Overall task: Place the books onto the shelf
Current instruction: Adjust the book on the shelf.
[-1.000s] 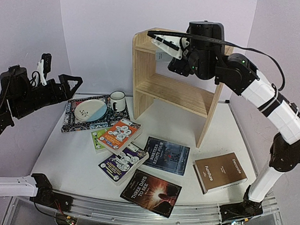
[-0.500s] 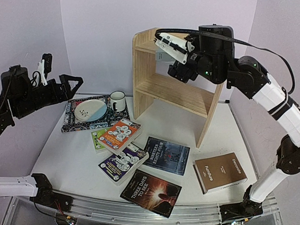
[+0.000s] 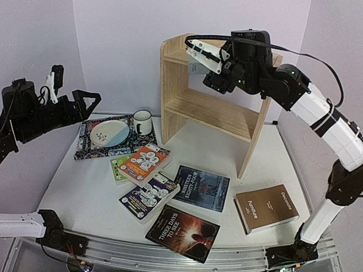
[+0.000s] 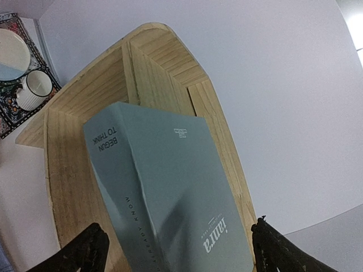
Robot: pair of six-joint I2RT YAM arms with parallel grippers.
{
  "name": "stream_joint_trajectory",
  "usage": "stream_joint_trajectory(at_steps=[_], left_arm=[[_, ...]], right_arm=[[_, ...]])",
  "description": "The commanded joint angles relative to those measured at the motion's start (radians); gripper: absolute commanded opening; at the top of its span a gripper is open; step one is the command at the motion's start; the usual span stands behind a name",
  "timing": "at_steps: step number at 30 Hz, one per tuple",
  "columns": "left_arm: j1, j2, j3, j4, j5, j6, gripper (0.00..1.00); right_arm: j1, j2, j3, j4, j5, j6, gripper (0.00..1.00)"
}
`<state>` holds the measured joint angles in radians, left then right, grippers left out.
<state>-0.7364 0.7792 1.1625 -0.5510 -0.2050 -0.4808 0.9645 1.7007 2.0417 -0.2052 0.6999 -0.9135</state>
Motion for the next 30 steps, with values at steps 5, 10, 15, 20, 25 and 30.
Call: stream_joint_trajectory(at_steps=[5,10,15,20,25,30], left_arm=[[0.003,-0.009,0.018,0.013,-0.003,-0.001,0.99],[0.003,-0.008,0.013,0.013,-0.006,-0.001,0.99],[0.003,-0.009,0.008,0.013,-0.007,-0.007,0.99],[0.003,-0.011,0.008,0.013,-0.004,-0.012,0.99],[0.003,-0.015,0.007,0.013,-0.001,-0.016,0.99],[0.003,-0.019,0.001,0.013,-0.001,-0.019,0.99]], right_arm=[[-0.058,0.048,0.075,0.091,0.048,-0.001,0.74],[-0.105,0.065,0.083,0.094,0.071,0.004,0.63],[-0.144,0.067,0.082,0.095,0.091,0.033,0.56],[-0.172,0.060,0.070,0.095,0.102,0.049,0.55],[-0.200,0.056,0.056,0.095,0.102,0.052,0.55],[-0.224,0.057,0.054,0.095,0.098,0.059,0.55]])
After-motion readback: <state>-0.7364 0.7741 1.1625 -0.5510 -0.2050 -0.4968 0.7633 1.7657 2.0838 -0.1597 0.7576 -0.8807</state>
